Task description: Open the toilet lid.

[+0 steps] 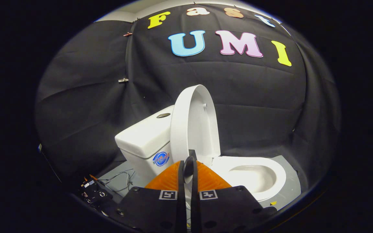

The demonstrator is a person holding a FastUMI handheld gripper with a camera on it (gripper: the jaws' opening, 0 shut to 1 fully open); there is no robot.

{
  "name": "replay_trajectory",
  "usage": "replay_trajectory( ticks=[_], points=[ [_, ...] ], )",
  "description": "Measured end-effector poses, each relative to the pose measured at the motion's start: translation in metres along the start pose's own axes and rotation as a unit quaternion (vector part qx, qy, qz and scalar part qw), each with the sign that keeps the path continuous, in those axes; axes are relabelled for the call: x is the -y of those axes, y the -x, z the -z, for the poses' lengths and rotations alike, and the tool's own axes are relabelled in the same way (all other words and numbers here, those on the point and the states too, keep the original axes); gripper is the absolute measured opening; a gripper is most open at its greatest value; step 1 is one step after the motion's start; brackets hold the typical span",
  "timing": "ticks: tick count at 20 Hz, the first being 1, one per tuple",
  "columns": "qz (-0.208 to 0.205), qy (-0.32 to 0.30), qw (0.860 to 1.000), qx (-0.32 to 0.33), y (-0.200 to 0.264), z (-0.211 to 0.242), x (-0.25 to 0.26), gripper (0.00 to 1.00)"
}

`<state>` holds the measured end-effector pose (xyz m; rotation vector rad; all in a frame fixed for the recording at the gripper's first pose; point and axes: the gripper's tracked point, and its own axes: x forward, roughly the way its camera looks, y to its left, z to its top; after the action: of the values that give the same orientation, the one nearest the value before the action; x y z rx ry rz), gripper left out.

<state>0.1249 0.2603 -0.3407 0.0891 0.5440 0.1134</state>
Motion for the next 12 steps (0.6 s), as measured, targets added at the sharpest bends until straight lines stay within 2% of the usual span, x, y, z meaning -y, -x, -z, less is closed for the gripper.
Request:
replay_trajectory(
  ticks=[12],
  points=[
    [-0.015, 0.020, 1.000, -0.002, -0.011, 0.000, -0.019, 0.10]
  ],
)
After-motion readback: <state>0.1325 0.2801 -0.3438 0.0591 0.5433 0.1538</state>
